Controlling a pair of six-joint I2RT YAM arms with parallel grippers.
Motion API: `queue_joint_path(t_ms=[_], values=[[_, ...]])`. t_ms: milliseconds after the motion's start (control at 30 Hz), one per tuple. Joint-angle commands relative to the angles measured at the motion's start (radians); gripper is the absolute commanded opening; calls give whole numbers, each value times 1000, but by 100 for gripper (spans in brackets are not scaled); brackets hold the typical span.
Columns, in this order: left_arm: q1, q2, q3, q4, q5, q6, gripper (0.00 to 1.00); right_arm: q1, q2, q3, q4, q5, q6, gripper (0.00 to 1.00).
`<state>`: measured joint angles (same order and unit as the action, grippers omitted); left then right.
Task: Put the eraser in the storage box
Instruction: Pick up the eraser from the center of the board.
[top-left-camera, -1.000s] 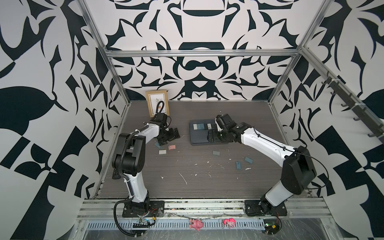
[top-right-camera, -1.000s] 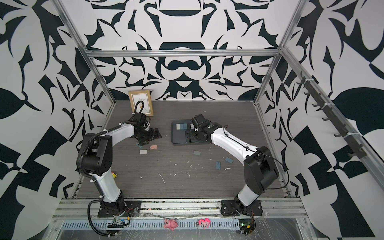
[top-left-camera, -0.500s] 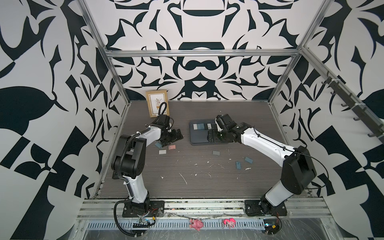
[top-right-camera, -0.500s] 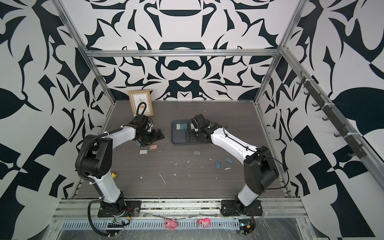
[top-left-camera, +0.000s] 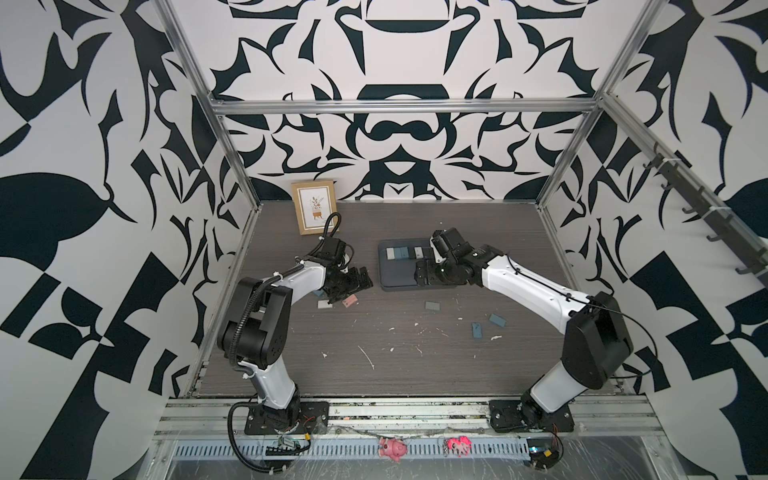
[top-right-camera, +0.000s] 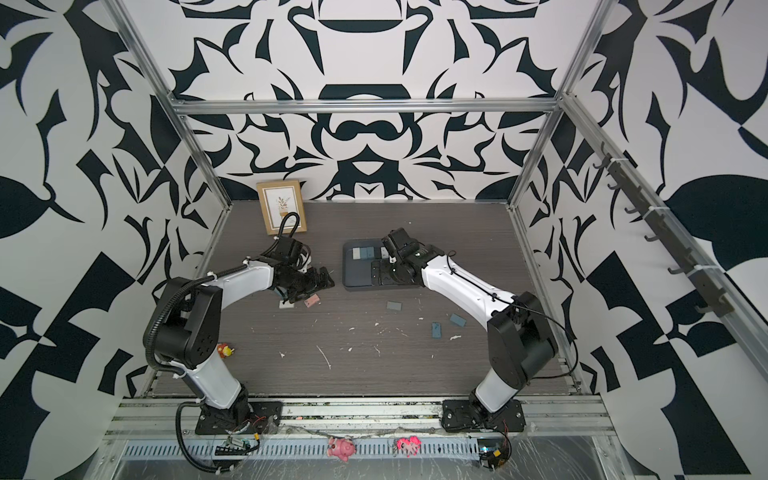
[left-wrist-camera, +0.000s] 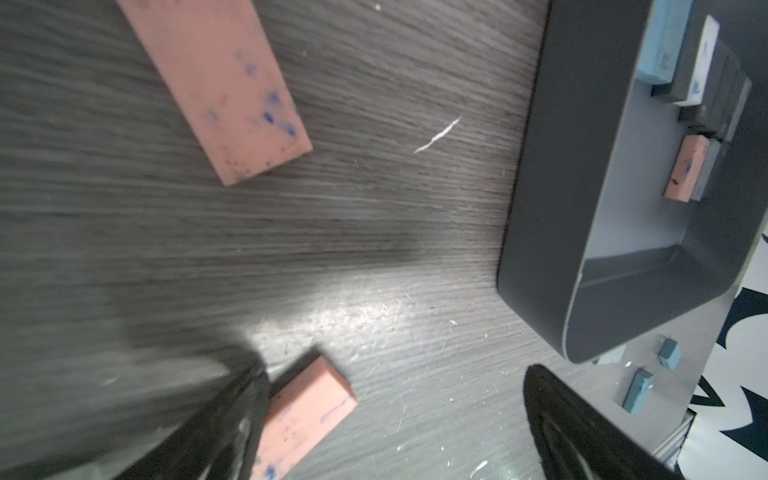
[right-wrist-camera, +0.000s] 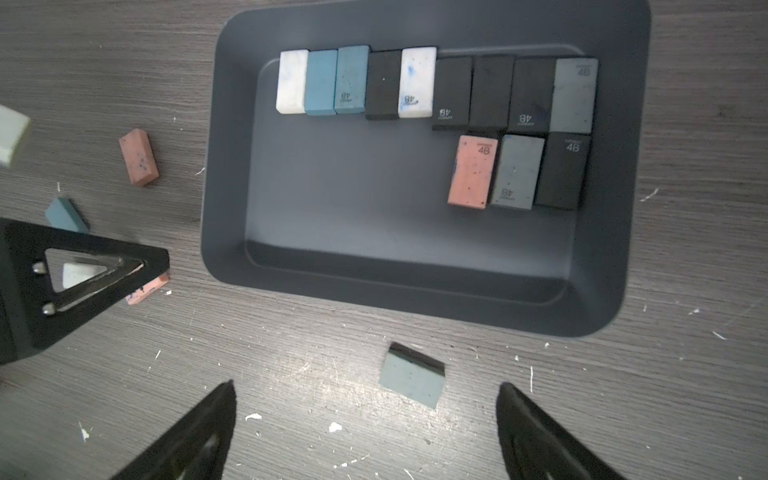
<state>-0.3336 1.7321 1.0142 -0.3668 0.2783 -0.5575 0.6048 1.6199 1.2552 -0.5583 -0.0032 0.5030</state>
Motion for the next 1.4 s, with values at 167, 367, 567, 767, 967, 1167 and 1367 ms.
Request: queue_joint_path(t_ms=[167,367,567,767,967,1167,1367], values=[[-48,-53,-75,-74,-7,-33,99,6,-31,22,-5,14,8,98],[-56,-78,-69,-147,-76,-19,94,6,-26,38,-12,14,2,99],[-93,-54,-45,-206,-160,19,86,6,-21,41,-9,11,3,99],[-137,-5,2,-255,-286,53,71,6,-25,46,-15,11,2,99],[-171,38,38,-287,-374,76,59,6,-41,35,-15,12,2,99],[-195,69,60,-294,-431,96,45,7,-53,26,-7,12,5,99],[-224,106,78,-300,-479,112,31,7,-69,19,-8,17,6,99]])
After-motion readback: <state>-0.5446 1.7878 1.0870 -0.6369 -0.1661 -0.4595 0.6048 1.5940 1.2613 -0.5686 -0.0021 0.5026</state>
